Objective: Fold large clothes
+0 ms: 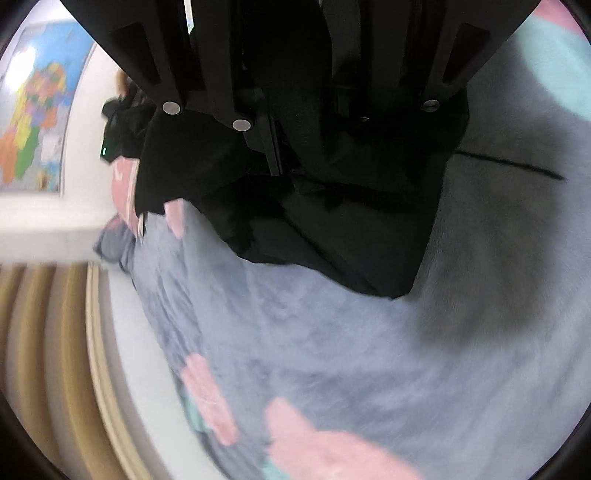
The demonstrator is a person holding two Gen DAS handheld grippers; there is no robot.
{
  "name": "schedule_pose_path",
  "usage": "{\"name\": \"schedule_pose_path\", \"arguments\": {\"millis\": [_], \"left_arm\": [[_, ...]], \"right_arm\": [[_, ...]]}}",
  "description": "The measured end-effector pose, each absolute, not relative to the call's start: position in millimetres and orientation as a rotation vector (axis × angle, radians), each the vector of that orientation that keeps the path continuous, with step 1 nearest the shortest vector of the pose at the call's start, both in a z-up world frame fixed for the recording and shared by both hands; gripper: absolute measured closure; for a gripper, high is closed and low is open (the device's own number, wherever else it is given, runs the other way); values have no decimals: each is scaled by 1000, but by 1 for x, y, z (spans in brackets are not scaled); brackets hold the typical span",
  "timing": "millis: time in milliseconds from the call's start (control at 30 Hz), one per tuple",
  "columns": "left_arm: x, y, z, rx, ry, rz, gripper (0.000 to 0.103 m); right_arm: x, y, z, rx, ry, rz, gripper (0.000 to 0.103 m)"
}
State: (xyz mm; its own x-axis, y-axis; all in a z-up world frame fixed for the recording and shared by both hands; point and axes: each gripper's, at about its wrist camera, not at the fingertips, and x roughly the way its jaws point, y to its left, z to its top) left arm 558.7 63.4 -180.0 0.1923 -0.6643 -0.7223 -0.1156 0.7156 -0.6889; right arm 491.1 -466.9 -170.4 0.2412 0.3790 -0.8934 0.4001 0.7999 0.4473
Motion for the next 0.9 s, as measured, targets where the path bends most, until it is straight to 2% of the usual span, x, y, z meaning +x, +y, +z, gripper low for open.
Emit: {"name": "schedule_pose_path", "arguments": {"millis": [167,367,400,433,467,533,600,667,900], "left_arm": [[530,89,-112,-627,1269,-568,77],[493,119,-69,-658,1229,-689,70],[489,124,-65,-666,1219,-685,67],[486,134,-60,-694,1193,-662,67],[486,141,-57,-712,1176,-640,65],[483,155,-53,-742,1139,-595,61],[483,160,-48,-667,1118,-491,44],[487,148,-51,-574,1131,-443,42],[538,95,-107,-346,1180,-334,42]], "right_arm": [[469,-480,-121,738,1280,57,73],[436,-495,-77,795,1202,82,67],[430,-500,-71,816,1183,73,59],[425,-505,-66,823,1163,48,45],[419,-511,-60,830,1141,30,39],[412,-520,-49,823,1107,19,35],[410,-521,-43,774,1097,9,30],[417,-514,-48,693,1124,-9,25],[464,-475,-100,380,1218,45,25]]}}
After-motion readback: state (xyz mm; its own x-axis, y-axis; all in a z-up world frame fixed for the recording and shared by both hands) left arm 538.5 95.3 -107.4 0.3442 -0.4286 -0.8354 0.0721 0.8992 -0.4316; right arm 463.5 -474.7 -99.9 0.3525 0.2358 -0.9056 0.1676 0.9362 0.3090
